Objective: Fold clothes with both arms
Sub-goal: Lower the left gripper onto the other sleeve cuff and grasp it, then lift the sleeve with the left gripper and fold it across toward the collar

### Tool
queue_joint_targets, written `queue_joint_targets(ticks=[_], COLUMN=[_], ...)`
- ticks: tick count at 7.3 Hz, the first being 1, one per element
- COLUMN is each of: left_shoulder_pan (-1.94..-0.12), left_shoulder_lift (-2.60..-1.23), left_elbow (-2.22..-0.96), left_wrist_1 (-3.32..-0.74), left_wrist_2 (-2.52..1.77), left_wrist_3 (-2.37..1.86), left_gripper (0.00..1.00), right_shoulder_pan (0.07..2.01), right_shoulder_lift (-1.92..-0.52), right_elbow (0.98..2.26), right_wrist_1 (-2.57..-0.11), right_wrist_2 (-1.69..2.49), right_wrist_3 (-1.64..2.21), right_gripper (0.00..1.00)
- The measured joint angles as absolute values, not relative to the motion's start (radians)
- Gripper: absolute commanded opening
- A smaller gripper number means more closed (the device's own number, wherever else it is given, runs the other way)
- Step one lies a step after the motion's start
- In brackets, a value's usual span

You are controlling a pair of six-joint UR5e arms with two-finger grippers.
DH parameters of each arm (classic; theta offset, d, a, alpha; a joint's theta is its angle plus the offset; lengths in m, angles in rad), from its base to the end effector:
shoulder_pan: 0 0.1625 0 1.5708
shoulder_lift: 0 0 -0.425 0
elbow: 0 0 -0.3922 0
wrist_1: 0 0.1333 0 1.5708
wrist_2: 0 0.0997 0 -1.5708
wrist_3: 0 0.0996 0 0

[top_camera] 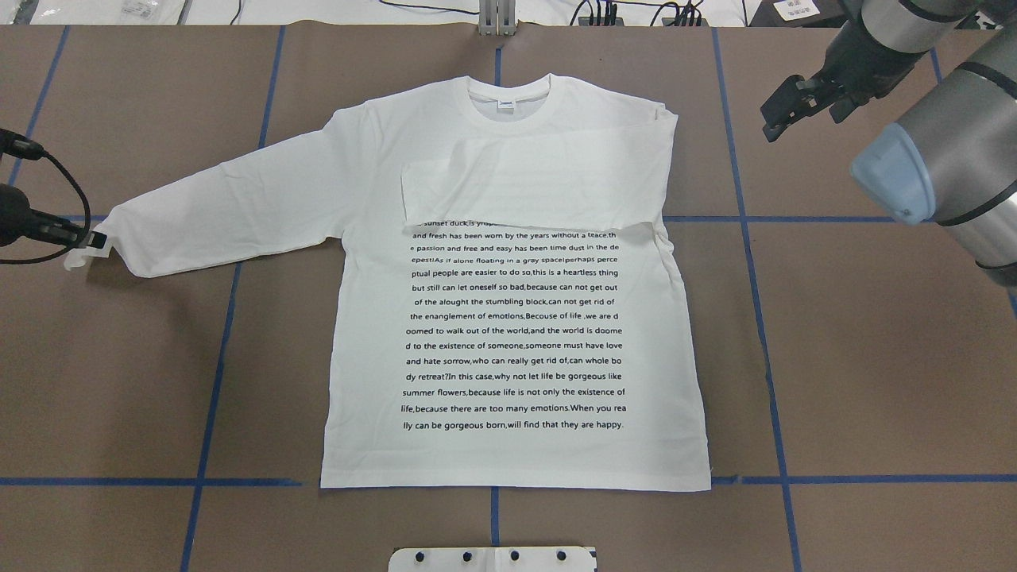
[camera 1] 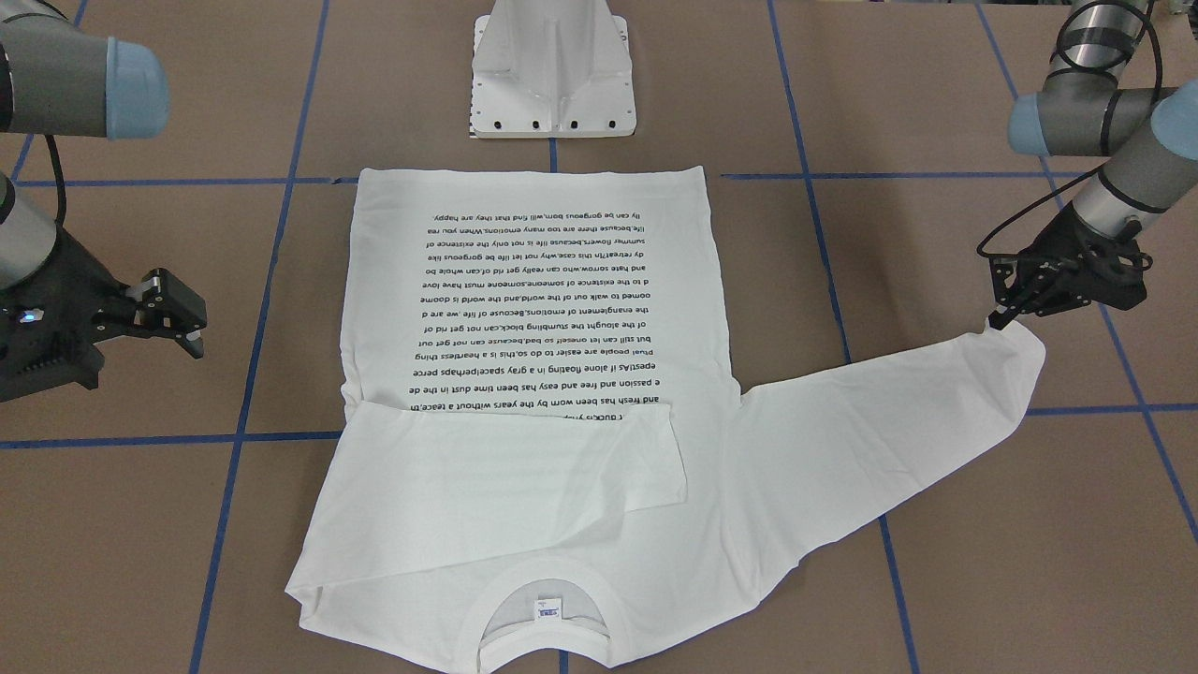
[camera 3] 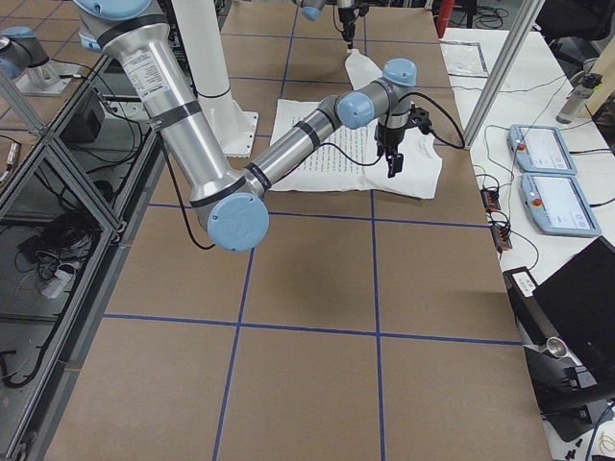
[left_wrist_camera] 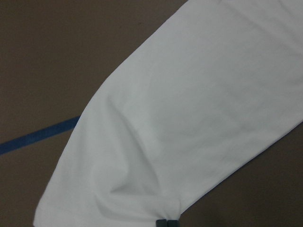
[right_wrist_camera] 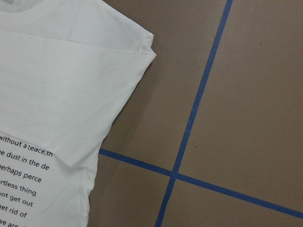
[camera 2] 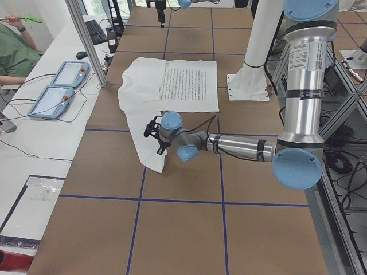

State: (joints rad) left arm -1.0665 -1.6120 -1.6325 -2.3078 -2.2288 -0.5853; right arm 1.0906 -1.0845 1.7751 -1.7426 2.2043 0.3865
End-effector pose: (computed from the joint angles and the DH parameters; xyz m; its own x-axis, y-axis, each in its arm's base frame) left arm 0.1941 -0.5015 0.5252 0.5722 0.3281 -0.7516 -0.0077 0.9186 0.3951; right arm -0.2239 -0.5907 0.3087 0.6877 -0.2956 0.6631 0.1532 0.9519 0.2655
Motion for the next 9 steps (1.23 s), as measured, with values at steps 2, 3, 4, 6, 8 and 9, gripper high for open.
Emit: queue_joint_targets(ticks=[2, 3, 4, 6, 8, 9], left_shoulder_pan=[-1.098, -1.103, -1.1, -1.072, -1.032, -0.999], left_shoulder_lift=[-1.732, -1.831, -1.938, -2.092, -2.222, -2.29], left_elbow=[-1.753, -1.797, -1.813, -1.815, -1.792, -1.758], left_wrist_1=[-2.03, -1.88, -1.774, -1.706, -1.698, -1.698], left_wrist_2=[-2.255, -2.256, -2.253, -2.25, -2.237, -2.21], left_wrist_3=[-0.626, -0.686, -0.782, -0.985, -1.152, -1.22], left_gripper=[0.0, 0.0, 0.0, 0.0, 0.0, 0.0], right_shoulder_pan=[1.091, 1.091, 1.09, 1.09, 1.091, 1.091], right_shoulder_lift=[-1.085, -1.085, -1.088, -1.095, -1.102, -1.104], right_elbow=[1.778, 1.779, 1.78, 1.784, 1.788, 1.788], right_wrist_1=[-1.744, -1.744, -1.744, -1.743, -1.742, -1.742], right_wrist_2=[2.204, 2.204, 2.204, 2.204, 2.204, 2.204], right_wrist_3=[0.389, 0.389, 0.389, 0.39, 0.39, 0.39], right_gripper=[1.0, 1.0, 1.0, 1.0, 1.0, 1.0])
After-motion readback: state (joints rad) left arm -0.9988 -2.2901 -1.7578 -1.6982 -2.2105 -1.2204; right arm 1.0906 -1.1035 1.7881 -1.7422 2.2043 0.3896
